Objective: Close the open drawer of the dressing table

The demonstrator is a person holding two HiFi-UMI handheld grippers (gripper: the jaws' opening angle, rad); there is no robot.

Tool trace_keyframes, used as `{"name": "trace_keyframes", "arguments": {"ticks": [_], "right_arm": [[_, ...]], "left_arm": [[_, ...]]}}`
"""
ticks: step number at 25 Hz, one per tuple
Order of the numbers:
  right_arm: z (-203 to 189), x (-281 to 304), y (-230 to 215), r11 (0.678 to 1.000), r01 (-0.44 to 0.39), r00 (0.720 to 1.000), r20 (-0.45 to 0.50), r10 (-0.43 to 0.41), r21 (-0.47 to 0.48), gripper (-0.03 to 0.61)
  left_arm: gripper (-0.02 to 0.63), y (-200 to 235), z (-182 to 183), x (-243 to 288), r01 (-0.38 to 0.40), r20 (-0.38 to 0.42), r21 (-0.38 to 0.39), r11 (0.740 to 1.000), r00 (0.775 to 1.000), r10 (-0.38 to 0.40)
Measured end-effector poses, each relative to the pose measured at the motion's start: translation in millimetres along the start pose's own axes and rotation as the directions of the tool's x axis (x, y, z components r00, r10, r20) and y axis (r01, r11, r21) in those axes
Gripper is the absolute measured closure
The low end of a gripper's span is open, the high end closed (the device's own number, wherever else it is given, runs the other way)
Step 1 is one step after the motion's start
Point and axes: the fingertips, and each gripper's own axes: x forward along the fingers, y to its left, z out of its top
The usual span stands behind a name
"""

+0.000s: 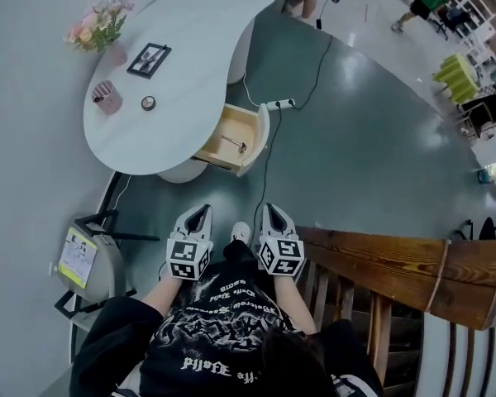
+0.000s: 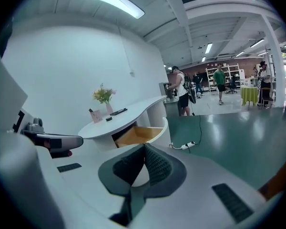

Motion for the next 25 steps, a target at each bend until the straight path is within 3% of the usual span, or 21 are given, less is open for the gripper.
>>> {"name": "trace_keyframes", "arguments": {"ticks": [12, 25], "right_arm": [[37, 55, -49, 0.998, -0.051, 0.998, -0.040, 0.050, -0.021, 0.552], [57, 92, -62, 0.999, -0.028, 0.997, -0.074, 0.026, -0.027, 0.551]], "left_arm": [[0.588, -4, 26, 63, -0.064, -0.011, -0.074, 0.995, 0.998, 0.063], [0.588, 17, 47, 97, -0.053, -0.027, -0.081, 0.995, 0.998, 0.051]]}}
